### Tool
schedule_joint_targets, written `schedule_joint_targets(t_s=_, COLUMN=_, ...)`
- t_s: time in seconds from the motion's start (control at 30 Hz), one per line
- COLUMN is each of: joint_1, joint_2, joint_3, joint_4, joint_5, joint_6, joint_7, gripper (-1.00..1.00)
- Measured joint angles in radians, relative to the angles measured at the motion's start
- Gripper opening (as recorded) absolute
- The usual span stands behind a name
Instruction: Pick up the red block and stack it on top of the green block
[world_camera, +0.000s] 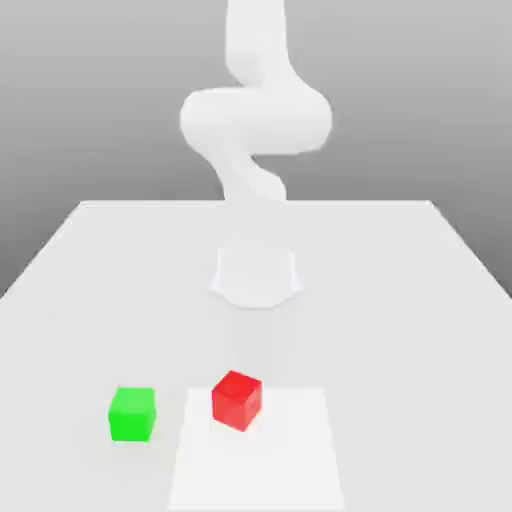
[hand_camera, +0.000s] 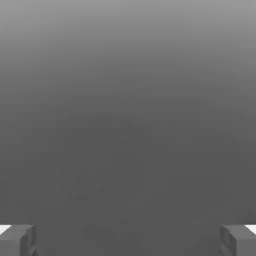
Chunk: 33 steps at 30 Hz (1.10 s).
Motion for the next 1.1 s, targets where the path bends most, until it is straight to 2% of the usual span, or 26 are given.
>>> schedule_joint_targets(t_s=0.57, joint_1=-0.120, joint_2=0.623, joint_3=0.061, joint_4=-0.481, joint_5=0.008, joint_6=0.433, joint_7=0.353, gripper=0.00)
schedule_joint_targets(t_s=0.8, joint_1=-0.107, joint_2=0.897, joint_3=0.027, joint_4=-0.481, joint_5=-0.044, joint_6=0.657, joint_7=0.416, gripper=0.00)
schedule_joint_targets(t_s=0.83, joint_1=-0.100, joint_2=0.926, joint_3=0.019, joint_4=-0.477, joint_5=-0.050, joint_6=0.682, joint_7=0.420, gripper=-1.00)
schedule_joint_targets(t_s=1.1, joint_1=-0.101, joint_2=0.906, joint_3=0.021, joint_4=-0.480, joint_5=-0.048, joint_6=0.667, joint_7=0.421, gripper=-1.00)
